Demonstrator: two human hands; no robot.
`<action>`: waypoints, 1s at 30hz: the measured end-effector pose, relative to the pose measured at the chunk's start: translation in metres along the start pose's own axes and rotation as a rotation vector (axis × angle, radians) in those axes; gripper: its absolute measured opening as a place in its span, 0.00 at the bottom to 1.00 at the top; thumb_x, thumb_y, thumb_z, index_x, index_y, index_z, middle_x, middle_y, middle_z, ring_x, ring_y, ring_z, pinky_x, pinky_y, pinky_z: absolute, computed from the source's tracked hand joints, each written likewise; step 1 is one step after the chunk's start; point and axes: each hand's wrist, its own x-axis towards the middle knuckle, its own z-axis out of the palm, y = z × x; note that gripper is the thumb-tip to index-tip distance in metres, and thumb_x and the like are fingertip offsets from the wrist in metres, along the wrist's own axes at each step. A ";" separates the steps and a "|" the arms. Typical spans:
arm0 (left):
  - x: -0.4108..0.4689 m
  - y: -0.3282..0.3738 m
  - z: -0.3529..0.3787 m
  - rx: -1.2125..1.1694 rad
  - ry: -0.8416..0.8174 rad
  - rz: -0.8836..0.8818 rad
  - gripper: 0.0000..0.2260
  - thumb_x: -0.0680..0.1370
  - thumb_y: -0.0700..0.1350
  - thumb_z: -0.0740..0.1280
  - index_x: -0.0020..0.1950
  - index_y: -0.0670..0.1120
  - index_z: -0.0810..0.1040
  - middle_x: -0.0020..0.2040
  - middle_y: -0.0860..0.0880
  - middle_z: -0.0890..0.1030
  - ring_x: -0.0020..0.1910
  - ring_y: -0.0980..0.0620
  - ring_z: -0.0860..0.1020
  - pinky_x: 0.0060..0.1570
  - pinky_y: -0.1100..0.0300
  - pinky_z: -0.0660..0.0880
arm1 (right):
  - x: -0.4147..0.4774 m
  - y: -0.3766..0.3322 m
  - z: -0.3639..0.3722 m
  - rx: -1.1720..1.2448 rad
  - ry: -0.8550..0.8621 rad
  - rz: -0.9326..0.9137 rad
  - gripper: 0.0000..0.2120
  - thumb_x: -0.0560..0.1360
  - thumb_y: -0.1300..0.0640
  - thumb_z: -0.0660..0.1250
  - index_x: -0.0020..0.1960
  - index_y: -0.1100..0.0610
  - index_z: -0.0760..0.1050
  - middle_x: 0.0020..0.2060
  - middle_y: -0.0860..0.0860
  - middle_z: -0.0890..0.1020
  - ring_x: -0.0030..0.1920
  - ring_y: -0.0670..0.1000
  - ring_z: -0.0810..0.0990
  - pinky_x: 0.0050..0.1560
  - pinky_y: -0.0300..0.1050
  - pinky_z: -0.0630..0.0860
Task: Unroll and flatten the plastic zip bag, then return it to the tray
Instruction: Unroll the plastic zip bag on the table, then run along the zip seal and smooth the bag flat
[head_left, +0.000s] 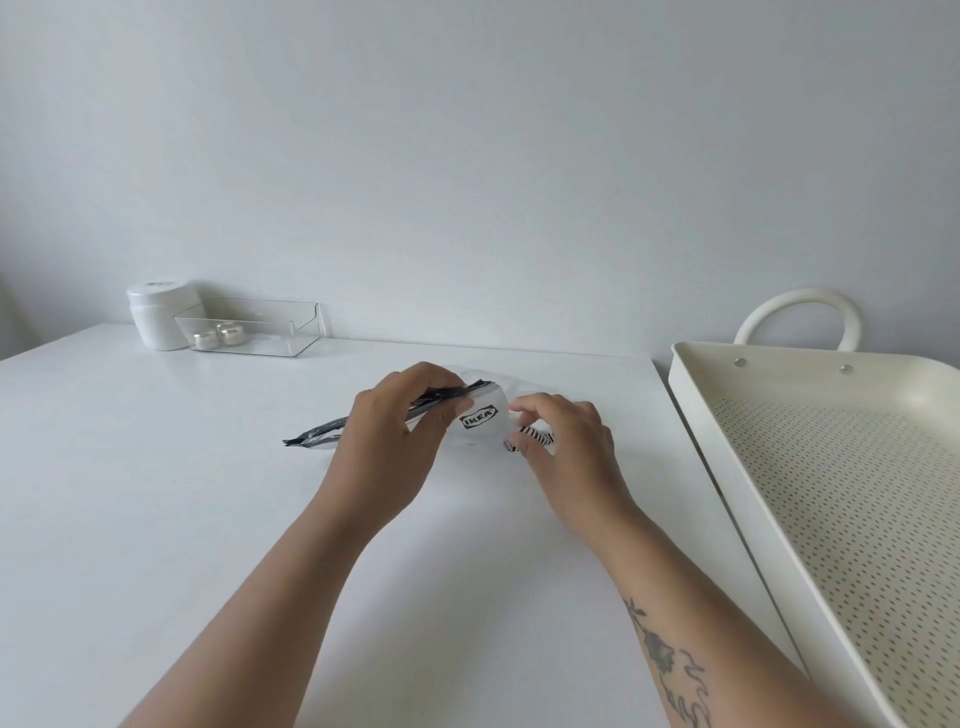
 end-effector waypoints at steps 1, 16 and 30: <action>0.000 -0.001 -0.001 -0.015 0.005 -0.010 0.07 0.77 0.44 0.70 0.43 0.56 0.77 0.42 0.64 0.81 0.42 0.63 0.77 0.38 0.75 0.68 | 0.001 0.001 -0.001 -0.016 0.030 0.018 0.09 0.75 0.57 0.67 0.52 0.44 0.76 0.46 0.40 0.80 0.51 0.45 0.70 0.51 0.43 0.62; -0.001 -0.003 0.001 -0.042 0.027 -0.094 0.13 0.77 0.45 0.69 0.41 0.65 0.77 0.44 0.66 0.80 0.44 0.64 0.78 0.40 0.74 0.69 | 0.001 -0.012 -0.001 0.111 0.112 -0.022 0.09 0.74 0.51 0.70 0.53 0.47 0.78 0.49 0.40 0.80 0.55 0.45 0.71 0.56 0.46 0.66; -0.002 -0.005 0.002 -0.095 -0.025 -0.122 0.07 0.75 0.44 0.72 0.43 0.58 0.83 0.40 0.62 0.83 0.41 0.62 0.79 0.39 0.74 0.69 | 0.002 -0.041 -0.005 0.640 0.068 0.046 0.04 0.74 0.55 0.70 0.43 0.45 0.80 0.42 0.38 0.84 0.46 0.40 0.79 0.46 0.25 0.69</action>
